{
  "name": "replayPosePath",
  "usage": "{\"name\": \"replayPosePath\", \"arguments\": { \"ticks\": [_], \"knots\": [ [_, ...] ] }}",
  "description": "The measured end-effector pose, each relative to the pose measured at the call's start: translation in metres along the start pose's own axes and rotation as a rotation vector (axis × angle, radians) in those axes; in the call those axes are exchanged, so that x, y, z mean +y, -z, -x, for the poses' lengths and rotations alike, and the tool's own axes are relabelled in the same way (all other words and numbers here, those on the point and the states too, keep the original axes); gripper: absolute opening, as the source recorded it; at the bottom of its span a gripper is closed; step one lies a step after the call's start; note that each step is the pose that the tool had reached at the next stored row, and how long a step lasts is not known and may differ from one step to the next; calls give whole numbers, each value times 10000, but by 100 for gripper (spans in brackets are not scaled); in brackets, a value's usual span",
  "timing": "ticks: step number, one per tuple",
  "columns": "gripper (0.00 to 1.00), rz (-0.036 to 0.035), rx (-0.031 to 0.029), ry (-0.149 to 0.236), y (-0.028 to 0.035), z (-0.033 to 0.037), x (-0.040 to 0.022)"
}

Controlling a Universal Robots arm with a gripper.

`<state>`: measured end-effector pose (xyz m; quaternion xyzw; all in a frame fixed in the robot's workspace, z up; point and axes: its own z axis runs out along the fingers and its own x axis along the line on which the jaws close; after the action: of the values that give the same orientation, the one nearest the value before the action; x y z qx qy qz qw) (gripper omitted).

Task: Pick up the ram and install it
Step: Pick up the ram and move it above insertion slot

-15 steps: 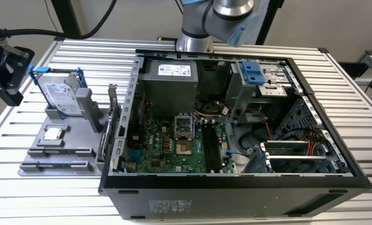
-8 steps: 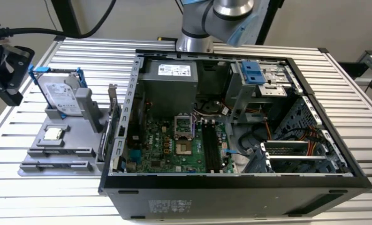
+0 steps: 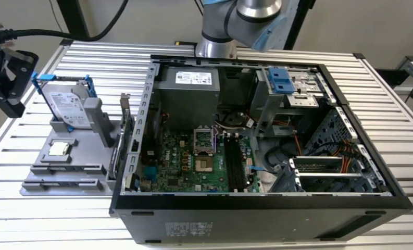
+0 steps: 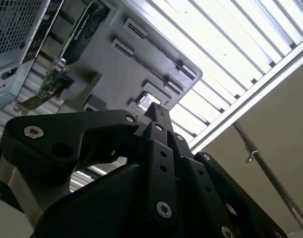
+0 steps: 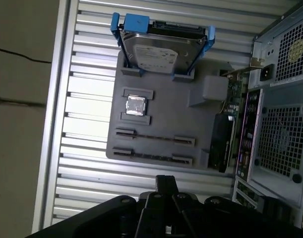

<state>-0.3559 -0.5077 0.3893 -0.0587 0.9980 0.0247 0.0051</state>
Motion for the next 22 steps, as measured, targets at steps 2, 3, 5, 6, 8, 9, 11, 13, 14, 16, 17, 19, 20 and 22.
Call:
{"name": "replayPosePath", "arguments": {
  "ticks": [2, 3, 5, 6, 8, 9, 11, 13, 14, 16, 17, 19, 20, 22],
  "knots": [
    [0, 1, 4, 78, 0, 0, 0],
    [0, 1, 6, 115, 0, 0, 0],
    [0, 1, 10, 188, 1, 0, 0],
    [0, 3, 12, 227, 0, 0, 0],
    [0, 4, 15, 299, 0, 0, 0],
    [0, 4, 16, 335, 0, 0, 0],
    [0, 5, 20, 407, 0, 0, 0],
    [0, 6, 23, 479, 0, 0, 0],
    [0, 6, 26, 515, 1, 0, 0],
    [0, 7, 29, 584, 1, 0, 0],
    [0, 8, 31, 620, 1, 0, 0],
    [0, 9, 34, 691, 0, 0, 0],
    [0, 9, 36, 726, 0, 0, 0],
    [0, 10, 39, 798, 0, 0, 0]
  ]
}}
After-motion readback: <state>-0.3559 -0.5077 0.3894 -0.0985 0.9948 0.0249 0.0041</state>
